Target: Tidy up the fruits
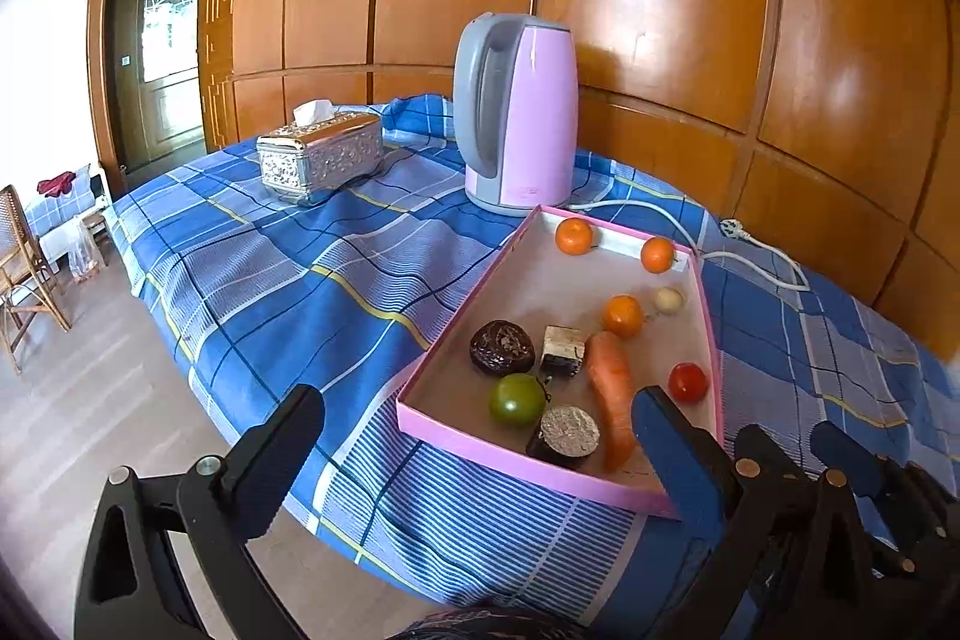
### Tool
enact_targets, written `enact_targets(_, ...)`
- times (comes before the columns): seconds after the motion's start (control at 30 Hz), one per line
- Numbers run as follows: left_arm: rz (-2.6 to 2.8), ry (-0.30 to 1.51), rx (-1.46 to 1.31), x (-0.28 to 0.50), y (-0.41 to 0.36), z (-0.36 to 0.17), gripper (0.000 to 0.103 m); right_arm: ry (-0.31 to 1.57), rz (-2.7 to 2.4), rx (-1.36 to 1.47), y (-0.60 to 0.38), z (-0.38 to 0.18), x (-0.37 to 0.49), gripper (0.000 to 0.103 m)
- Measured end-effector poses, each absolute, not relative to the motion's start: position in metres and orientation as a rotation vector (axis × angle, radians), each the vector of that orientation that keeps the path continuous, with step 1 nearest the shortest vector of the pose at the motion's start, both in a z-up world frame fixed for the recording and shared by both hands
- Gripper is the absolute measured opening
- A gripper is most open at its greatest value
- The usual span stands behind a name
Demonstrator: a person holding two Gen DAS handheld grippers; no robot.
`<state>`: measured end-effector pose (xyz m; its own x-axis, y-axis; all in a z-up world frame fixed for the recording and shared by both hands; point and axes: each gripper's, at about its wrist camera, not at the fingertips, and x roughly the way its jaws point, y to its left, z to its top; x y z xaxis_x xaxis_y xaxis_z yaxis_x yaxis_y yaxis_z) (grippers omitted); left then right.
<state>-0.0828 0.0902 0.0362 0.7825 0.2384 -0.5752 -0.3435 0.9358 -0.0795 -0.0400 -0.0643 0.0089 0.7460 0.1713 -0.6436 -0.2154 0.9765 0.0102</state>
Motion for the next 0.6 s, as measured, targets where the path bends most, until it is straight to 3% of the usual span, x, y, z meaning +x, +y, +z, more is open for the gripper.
enact_targets(0.6,0.312,0.595,-0.191,-0.0831,0.0903,0.036,0.103,0.695,0.218,-0.075,-0.0603,0.0097,-0.042,0.054)
